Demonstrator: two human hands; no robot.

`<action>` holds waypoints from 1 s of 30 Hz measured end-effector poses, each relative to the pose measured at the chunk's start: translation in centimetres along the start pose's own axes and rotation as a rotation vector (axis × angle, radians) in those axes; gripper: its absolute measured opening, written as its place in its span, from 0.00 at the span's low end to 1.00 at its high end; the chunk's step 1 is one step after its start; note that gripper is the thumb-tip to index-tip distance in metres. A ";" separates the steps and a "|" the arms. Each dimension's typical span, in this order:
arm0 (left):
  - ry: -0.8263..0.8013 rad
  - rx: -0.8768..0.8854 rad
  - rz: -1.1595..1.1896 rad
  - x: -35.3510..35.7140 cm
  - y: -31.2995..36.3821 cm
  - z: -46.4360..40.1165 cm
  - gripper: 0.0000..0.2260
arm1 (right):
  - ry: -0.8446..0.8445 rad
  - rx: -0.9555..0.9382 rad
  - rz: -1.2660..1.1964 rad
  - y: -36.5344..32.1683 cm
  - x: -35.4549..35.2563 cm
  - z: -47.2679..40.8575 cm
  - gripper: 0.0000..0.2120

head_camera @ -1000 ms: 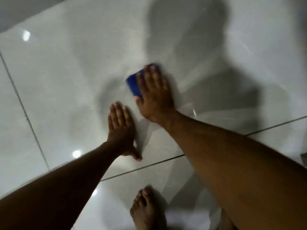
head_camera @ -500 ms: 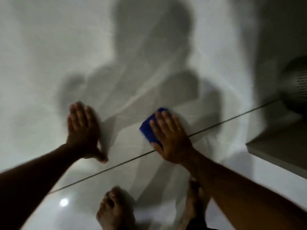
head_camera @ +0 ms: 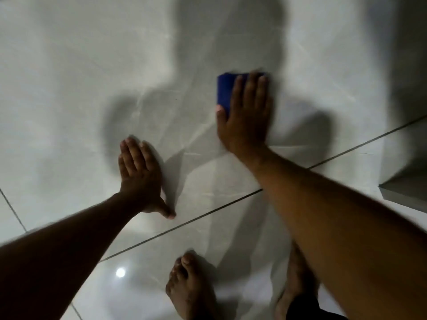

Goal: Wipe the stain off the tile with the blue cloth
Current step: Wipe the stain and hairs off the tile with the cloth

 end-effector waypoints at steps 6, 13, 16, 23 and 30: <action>0.027 -0.005 0.012 -0.1 -0.1 0.1 0.85 | -0.250 -0.724 -0.010 -1.0 1.3 12.8 0.35; 0.044 -0.011 0.027 -0.2 0.2 0.1 0.85 | -0.108 -0.060 0.125 12.6 -2.0 3.1 0.35; 0.051 0.006 0.030 0.0 0.0 0.0 0.85 | -0.060 -0.039 0.013 -0.1 -0.2 -2.7 0.36; 0.101 0.020 0.017 0.2 -0.4 -0.4 0.85 | -0.254 -0.688 -0.008 -6.4 2.4 10.2 0.35; 0.087 0.012 0.022 0.1 -0.2 -0.4 0.85 | -0.116 -0.114 0.156 14.0 -1.6 4.9 0.34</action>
Point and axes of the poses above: each hand's wrist, its own z-axis away from the middle knuckle, its own x-axis out of the palm, y = z × x, the point moved 4 cm from there along -z, towards the middle knuckle, and after that the axes turned 5 degrees about -x, right-handed, at the moved point
